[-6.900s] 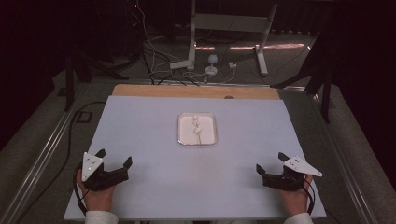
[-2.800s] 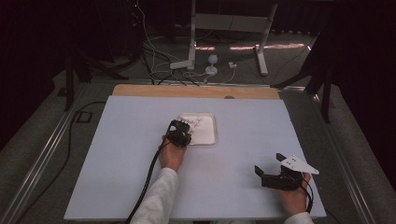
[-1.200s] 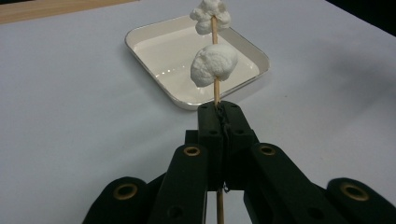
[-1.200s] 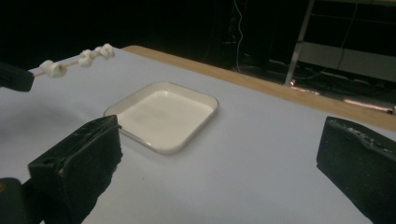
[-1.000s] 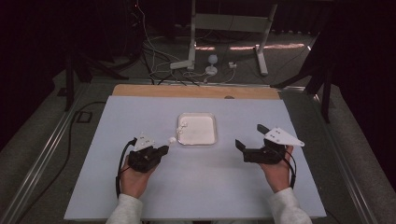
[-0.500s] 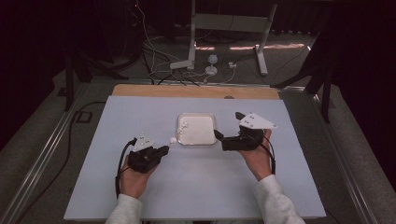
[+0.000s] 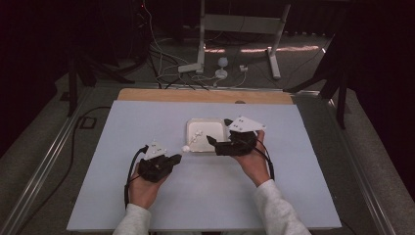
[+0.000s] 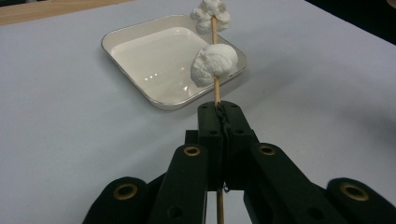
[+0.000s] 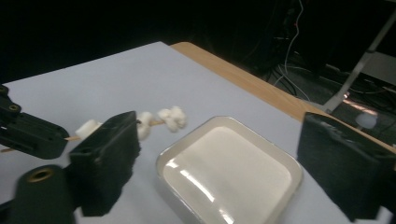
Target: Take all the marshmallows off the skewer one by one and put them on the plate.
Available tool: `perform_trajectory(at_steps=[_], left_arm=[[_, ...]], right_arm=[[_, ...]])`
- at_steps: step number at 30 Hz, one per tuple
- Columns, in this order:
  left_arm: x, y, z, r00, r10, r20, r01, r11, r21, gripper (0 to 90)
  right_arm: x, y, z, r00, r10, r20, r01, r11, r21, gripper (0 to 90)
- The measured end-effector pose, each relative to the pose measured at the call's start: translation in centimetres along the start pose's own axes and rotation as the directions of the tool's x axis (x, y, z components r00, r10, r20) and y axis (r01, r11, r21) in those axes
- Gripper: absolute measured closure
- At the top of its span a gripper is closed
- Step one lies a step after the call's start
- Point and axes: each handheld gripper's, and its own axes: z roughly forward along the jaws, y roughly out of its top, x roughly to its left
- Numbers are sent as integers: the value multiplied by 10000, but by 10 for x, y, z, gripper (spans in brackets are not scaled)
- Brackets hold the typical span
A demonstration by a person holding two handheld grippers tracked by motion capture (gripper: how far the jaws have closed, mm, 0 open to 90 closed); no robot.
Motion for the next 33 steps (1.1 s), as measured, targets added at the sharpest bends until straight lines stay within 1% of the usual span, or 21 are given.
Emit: perform_trajectory(at_steps=[1, 2, 3, 4, 5, 6, 7, 9, 12, 14, 15, 17, 18, 19, 20, 21, 23, 24, 28, 31, 33], left_arm=[[0, 0, 0, 10000, 2, -16, -2, 10000, 3, 895], [-1, 0, 0, 10000, 3, -19, -3, 10000, 6, 895], [-1, 0, 0, 10000, 23, -12, -23, 10000, 8, 895], [0, 0, 0, 10000, 17, 1, -17, 10000, 10, 895], [0, 0, 0, 10000, 16, -3, -16, 10000, 3, 895], [-1, 0, 0, 10000, 23, 33, -23, 10000, -3, 895], [-1, 0, -1, 10000, 96, 9, -96, 10000, -3, 896], [-2, 1, -1, 9999, 165, 26, -165, 9999, -22, 896], [-4, 3, -3, 9996, 268, 88, -267, 9996, -71, 896], [-5, 3, -3, 9991, 401, 169, -400, 9992, -64, 897], [-6, 3, -2, 9988, 443, 213, -442, 9990, -69, 897], [-7, 4, -2, 9980, 537, 345, -534, 9985, -94, 897], [-8, 4, -2, 9978, 585, 314, -583, 9983, -66, 897], [-8, 4, -2, 9978, 602, 290, -600, 9982, -76, 897], [-8, 4, -3, 9977, 608, 311, -605, 9981, -99, 897], [-8, 4, -3, 9976, 612, 323, -609, 9981, -97, 898], [-8, 4, -3, 9971, 688, 315, -686, 9976, -72, 898], [-8, 4, -3, 9971, 704, 300, -702, 9975, -68, 898], [-8, 5, -4, 9971, 709, 270, -706, 9974, -134, 899], [-9, 6, -4, 9973, 698, 229, -695, 9975, -146, 898], [-9, 6, -4, 9974, 694, 205, -692, 9975, -145, 898]], right_arm=[[0, 0, 0, 10000, 0, 0, 0, 10000, 0, 211], [3, 1, 1, 9999, -130, 53, 130, 9999, 75, 282], [6, 1, 2, 9994, -243, 255, 239, 9996, 160, 361], [8, 2, 4, 9992, -356, 190, 351, 9991, 256, 406], [10, 2, 5, 9989, -467, -32, 468, 9983, 339, 449], [14, 1, 8, 9980, -626, -98, 629, 9970, 447, 500], [16, 1, 10, 9970, -746, -222, 757, 9958, 516, 530], [20, 1, 15, 9960, -869, -230, 883, 9934, 726, 573], [20, -1, 22, 9966, -777, -258, 796, 9934, 831, 601], [18, -2, 27, 9979, -620, -212, 636, 9941, 881, 603], [17, -3, 30, 9984, -506, -268, 528, 9945, 903, 602], [16, -3, 31, 9984, -497, -274, 521, 9944, 925, 600], [14, -4, 33, 9986, -354, -403, 392, 9944, 980, 607], [14, -4, 33, 9986, -354, -403, 392, 9944, 980, 607], [13, -4, 34, 9984, -227, -520, 278, 9946, 998, 636], [12, -5, 34, 9973, 3, -740, 72, 9949, 1008, 659], [11, -6, 35, 9954, 198, -937, -98, 9942, 1067, 691], [10, -6, 35, 9952, 227, -953, -124, 9941, 1074, 702], [11, -6, 35, 9961, 255, -849, -159, 9936, 1120, 785], [14, -6, 35, 9982, 53, -602, 15, 9936, 1129, 812], [16, -5, 36, 9994, -66, -332, 102, 9940, 1091, 824]])
